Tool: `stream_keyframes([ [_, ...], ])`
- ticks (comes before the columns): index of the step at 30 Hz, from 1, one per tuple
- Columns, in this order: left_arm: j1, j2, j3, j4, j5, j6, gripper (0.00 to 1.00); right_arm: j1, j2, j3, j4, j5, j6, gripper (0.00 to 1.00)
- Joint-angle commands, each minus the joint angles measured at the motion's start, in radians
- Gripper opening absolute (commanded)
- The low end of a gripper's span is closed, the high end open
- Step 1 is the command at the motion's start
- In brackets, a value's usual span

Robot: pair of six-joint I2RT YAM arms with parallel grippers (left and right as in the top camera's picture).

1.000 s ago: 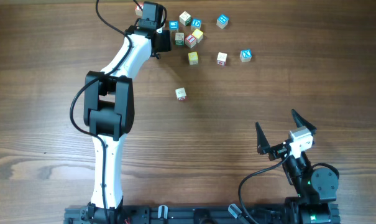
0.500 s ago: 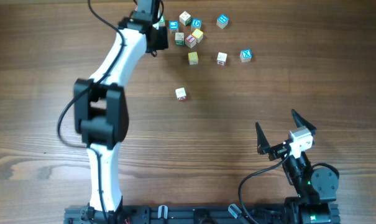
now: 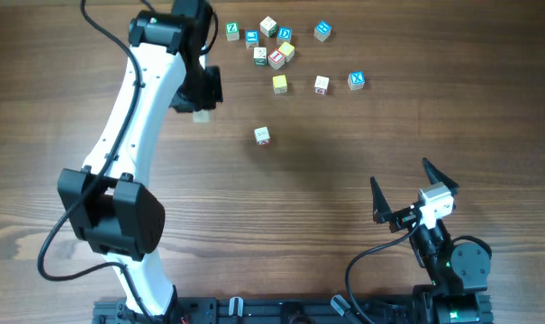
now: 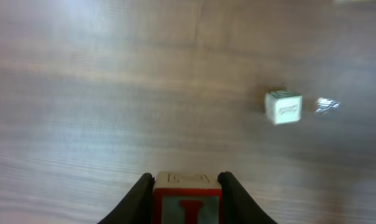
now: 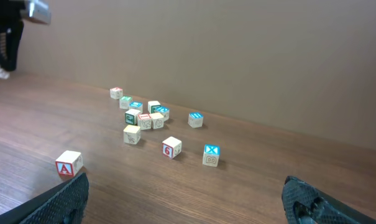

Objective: Form a circle
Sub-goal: 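Carry the I block down-right toward the placed N block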

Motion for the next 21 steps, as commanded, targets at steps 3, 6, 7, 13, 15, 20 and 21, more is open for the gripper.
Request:
stream_keyframes([
  [3, -0.001, 0.004, -0.143, 0.030, 0.003, -0.093, 0.13, -0.006, -0.008, -0.001, 0.002, -0.006, -0.003, 1.00],
  [6, -0.003, 0.004, -0.230, 0.088, 0.027, -0.102, 0.14, -0.006, -0.008, -0.001, 0.002, -0.006, -0.003, 1.00],
  [7, -0.003, 0.004, -0.250, 0.103, 0.028, -0.103, 0.14, -0.006, -0.008, -0.001, 0.002, -0.006, -0.003, 1.00],
  [13, -0.007, 0.004, -0.391, 0.220, 0.028, -0.102, 0.13, -0.006, -0.008, -0.001, 0.002, -0.006, -0.003, 1.00],
  [15, -0.013, 0.004, -0.421, 0.250, 0.028, -0.099, 0.13, -0.006, -0.008, -0.001, 0.002, -0.006, -0.003, 1.00],
  [20, -0.064, 0.004, -0.481, 0.349, 0.028, -0.050, 0.13, -0.006, -0.008, -0.001, 0.002, -0.006, -0.003, 1.00],
  [21, -0.079, 0.004, -0.490, 0.361, 0.027, -0.045, 0.13, -0.006, -0.008, -0.001, 0.002, -0.006, -0.003, 1.00],
])
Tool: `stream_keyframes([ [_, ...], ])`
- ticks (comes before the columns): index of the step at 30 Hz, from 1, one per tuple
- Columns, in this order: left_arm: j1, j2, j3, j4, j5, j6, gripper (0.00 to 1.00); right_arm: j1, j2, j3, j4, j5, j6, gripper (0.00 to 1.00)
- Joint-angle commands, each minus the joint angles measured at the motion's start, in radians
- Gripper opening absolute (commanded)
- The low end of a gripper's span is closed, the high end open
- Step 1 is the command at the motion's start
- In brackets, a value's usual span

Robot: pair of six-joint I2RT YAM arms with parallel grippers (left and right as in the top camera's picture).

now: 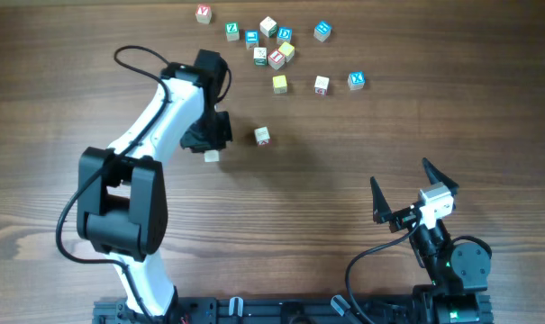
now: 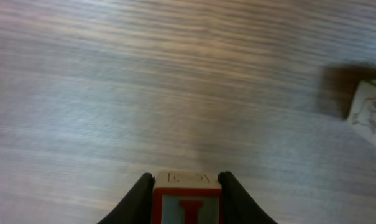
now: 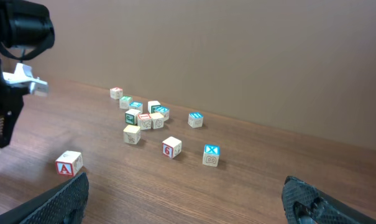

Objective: Form a circle
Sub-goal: 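Carry the I block down-right toward the placed N block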

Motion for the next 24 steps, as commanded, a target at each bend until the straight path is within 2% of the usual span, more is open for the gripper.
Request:
stream_keyframes([
  [1, -0.052, 0.003, -0.035, 0.026, 0.011, 0.035, 0.14, -0.006, -0.008, -0.001, 0.002, -0.006, -0.003, 1.00],
  [6, -0.081, 0.003, -0.042, 0.027, -0.004, 0.035, 0.16, -0.006, -0.008, -0.001, 0.002, -0.006, -0.003, 1.00],
  [10, -0.080, 0.003, -0.051, 0.091, -0.003, 0.027, 0.16, -0.006, -0.008, -0.001, 0.002, -0.006, -0.003, 1.00],
  [14, -0.080, 0.003, -0.095, 0.151, -0.003, 0.023, 0.23, -0.006, -0.008, -0.001, 0.002, -0.006, -0.003, 1.00],
  [17, -0.080, 0.003, -0.129, 0.176, -0.003, 0.023, 0.23, -0.006, -0.008, -0.001, 0.002, -0.006, -0.003, 1.00],
  [21, -0.080, 0.003, -0.137, 0.179, -0.003, 0.023, 0.37, -0.006, -0.008, -0.001, 0.002, -0.006, -0.003, 1.00],
  [24, -0.080, 0.003, -0.137, 0.178, -0.002, 0.023, 0.40, -0.006, -0.008, -0.001, 0.002, -0.006, -0.003, 1.00],
])
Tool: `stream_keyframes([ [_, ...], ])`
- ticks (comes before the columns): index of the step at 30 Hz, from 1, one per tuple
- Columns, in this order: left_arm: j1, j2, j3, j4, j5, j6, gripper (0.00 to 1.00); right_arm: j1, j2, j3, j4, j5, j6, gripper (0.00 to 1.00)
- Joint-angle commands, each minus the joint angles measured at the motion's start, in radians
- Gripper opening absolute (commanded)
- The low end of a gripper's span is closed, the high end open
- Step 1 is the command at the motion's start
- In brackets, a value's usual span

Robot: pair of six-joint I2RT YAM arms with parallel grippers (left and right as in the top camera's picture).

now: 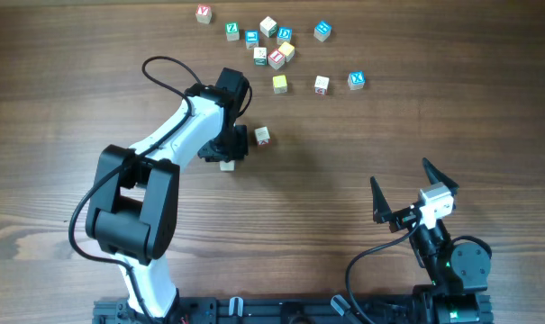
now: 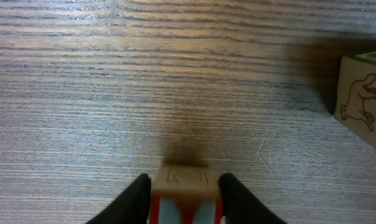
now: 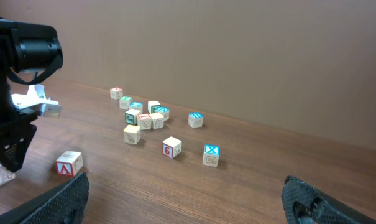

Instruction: Form a circle

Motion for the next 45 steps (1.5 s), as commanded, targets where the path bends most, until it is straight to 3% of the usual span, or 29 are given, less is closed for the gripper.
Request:
stream_keyframes([
  [1, -0.001, 0.003, -0.007, 0.001, -0.002, 0.005, 0.40, -0.006, -0.008, -0.001, 0.002, -0.006, -0.003, 1.00],
  [11, -0.001, 0.003, -0.007, -0.076, -0.002, 0.006, 0.44, -0.006, -0.008, -0.001, 0.002, -0.006, -0.003, 1.00],
  [21, -0.001, 0.003, -0.007, -0.092, 0.029, 0.006, 0.41, -0.006, -0.008, -0.001, 0.002, -0.006, -0.003, 1.00],
  [24, -0.003, 0.003, -0.007, -0.101, 0.046, 0.006, 0.46, -0.006, -0.008, -0.001, 0.002, -0.006, -0.003, 1.00],
  [27, -0.003, 0.003, -0.007, -0.119, 0.046, 0.006, 0.58, -0.006, -0.008, -0.001, 0.002, -0.006, -0.003, 1.00],
  [30, -0.004, 0.003, -0.007, -0.143, 0.046, 0.006, 0.48, -0.006, -0.008, -0.001, 0.002, -0.006, -0.003, 1.00],
  [33, -0.004, 0.003, -0.007, -0.152, 0.046, 0.006, 0.44, -0.006, -0.008, -0.001, 0.002, -0.006, -0.003, 1.00],
  [38, -0.011, 0.003, -0.007, -0.093, 0.046, 0.006, 0.31, -0.006, -0.008, -0.001, 0.002, -0.006, -0.003, 1.00],
  [45, -0.090, 0.003, -0.007, -0.011, 0.046, 0.018, 0.30, -0.006, -0.008, -0.001, 0.002, -0.006, -0.003, 1.00],
])
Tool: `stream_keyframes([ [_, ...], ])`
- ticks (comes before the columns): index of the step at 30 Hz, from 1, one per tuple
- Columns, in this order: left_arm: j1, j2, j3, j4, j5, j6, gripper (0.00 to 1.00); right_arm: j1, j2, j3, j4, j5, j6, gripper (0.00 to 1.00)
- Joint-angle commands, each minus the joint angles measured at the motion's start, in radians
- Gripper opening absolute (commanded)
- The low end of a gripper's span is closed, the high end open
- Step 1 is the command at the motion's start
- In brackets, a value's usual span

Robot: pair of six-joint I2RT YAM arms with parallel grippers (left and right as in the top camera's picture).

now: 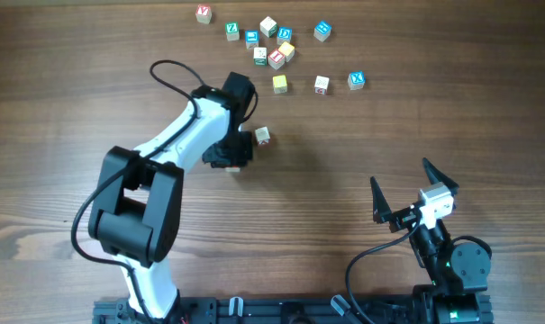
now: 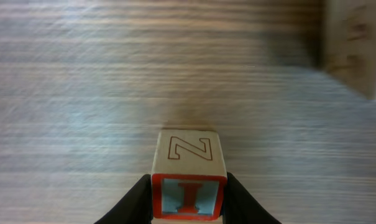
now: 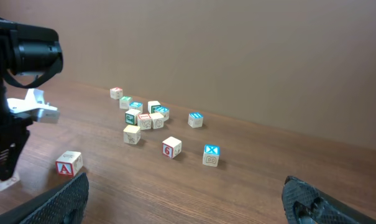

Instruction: Form a circle

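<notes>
A wooden letter block (image 2: 189, 186) with a red I on its near face and a Z on top sits between the fingers of my left gripper (image 2: 188, 182), which is shut on it, low at the table surface. In the overhead view the left gripper (image 1: 229, 155) is just left of a lone A block (image 1: 262, 135), which shows as a blurred block (image 2: 352, 50) at the left wrist view's upper right. My right gripper (image 1: 414, 211) stands open near the front right, nothing between its fingers (image 3: 57, 202).
A cluster of letter blocks (image 1: 274, 49) lies at the far middle of the wooden table (image 1: 389, 135). Near it lie a yellow block (image 1: 279, 84), a 6 block (image 1: 321, 85) and an X block (image 1: 356, 81). One more block (image 1: 203, 13) sits at the far left.
My left gripper, still shut on the I block, has shifted slightly toward the A block. The block's Z top face now shows fully in the left wrist view. The right arm has not moved.
My left gripper held the I block above the table, left of the cluster. Then it was nearer the front, left of the A block, then low at the table beside that block. Now it is a little closer to it, still holding.
</notes>
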Motion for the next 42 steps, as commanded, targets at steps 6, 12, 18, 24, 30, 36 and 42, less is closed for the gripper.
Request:
stream_keyframes([
  [6, -0.108, 0.006, -0.006, 0.064, -0.003, 0.031, 0.31, -0.006, -0.008, -0.001, 0.002, -0.006, -0.003, 1.00],
  [12, -0.116, 0.006, -0.006, 0.105, -0.009, 0.038, 0.31, -0.006, -0.008, -0.001, 0.002, -0.006, -0.003, 1.00],
  [18, -0.116, 0.006, -0.006, 0.114, -0.082, 0.035, 0.33, -0.006, -0.008, -0.001, 0.002, -0.006, -0.003, 1.00],
  [24, -0.116, 0.006, -0.006, 0.119, -0.116, 0.035, 0.34, -0.006, -0.008, -0.001, 0.002, -0.006, -0.003, 1.00],
  [30, -0.116, 0.006, -0.006, 0.144, -0.116, 0.035, 0.34, -0.006, -0.008, -0.001, 0.002, -0.006, -0.003, 1.00],
  [36, -0.116, 0.006, -0.006, 0.146, -0.116, 0.035, 0.40, -0.006, -0.008, -0.001, 0.002, -0.006, -0.003, 1.00],
  [42, -0.116, 0.006, -0.006, 0.139, -0.115, 0.035, 0.51, -0.006, -0.008, -0.001, 0.002, -0.006, -0.003, 1.00],
])
